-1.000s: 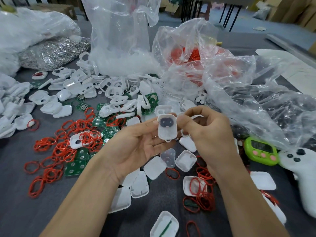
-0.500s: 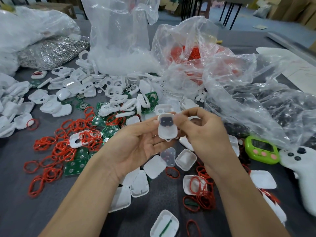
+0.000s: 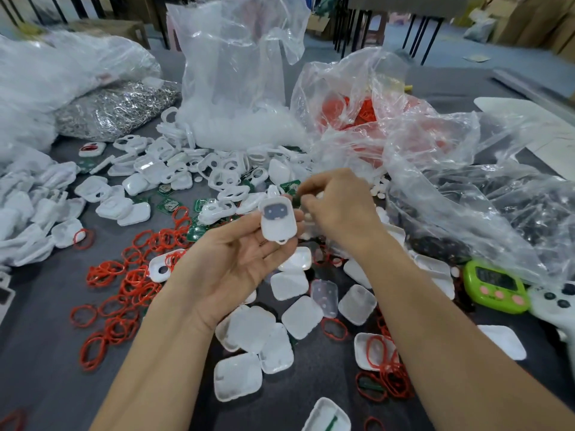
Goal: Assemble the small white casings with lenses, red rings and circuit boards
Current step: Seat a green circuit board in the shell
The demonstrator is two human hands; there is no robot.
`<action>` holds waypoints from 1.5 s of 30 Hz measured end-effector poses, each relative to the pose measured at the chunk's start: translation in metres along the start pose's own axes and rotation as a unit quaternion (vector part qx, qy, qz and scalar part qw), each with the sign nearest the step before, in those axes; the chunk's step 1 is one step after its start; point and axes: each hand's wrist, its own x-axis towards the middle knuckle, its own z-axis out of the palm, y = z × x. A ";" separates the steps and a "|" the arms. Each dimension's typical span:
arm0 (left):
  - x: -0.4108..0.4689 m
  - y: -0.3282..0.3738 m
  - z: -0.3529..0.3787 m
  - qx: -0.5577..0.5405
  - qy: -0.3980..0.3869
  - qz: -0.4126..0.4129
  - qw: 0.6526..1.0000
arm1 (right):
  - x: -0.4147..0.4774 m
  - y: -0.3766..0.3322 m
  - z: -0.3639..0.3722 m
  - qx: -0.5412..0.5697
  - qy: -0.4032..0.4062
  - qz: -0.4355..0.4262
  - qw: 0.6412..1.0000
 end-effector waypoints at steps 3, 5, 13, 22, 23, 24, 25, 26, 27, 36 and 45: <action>-0.001 0.006 -0.003 -0.018 0.002 0.006 1.000 | 0.018 -0.011 0.010 -0.097 -0.034 -0.015 0.995; -0.002 0.008 -0.005 -0.020 -0.004 0.010 1.000 | 0.025 -0.014 0.015 -0.166 -0.060 -0.005 0.984; -0.001 0.008 -0.007 -0.031 -0.013 0.012 0.999 | 0.028 -0.018 0.023 -0.297 -0.037 -0.057 0.952; 0.001 -0.003 -0.001 0.017 0.011 -0.004 1.000 | -0.031 0.020 -0.033 0.166 0.102 0.006 0.981; 0.002 -0.005 0.001 0.028 0.013 -0.012 0.999 | -0.043 0.024 -0.035 0.256 0.079 0.012 0.963; 0.002 -0.008 0.003 0.039 0.012 -0.018 0.999 | -0.053 0.029 -0.036 0.329 0.053 0.016 0.943; 0.003 -0.011 0.004 0.052 0.010 -0.022 0.998 | -0.062 0.033 -0.036 0.384 0.032 0.020 0.922; 0.003 -0.013 0.006 0.068 0.007 -0.024 0.997 | -0.067 0.035 -0.035 0.422 0.016 0.025 0.906; 0.004 -0.016 0.008 0.084 0.004 -0.025 0.996 | -0.071 0.037 -0.035 0.449 0.008 0.029 0.893; 0.007 -0.025 0.010 0.121 -0.007 -0.021 0.992 | -0.078 0.032 -0.032 0.472 0.059 0.027 0.879; 0.007 -0.027 0.013 0.119 -0.007 -0.027 0.993 | -0.074 0.036 -0.033 0.503 0.050 0.128 0.853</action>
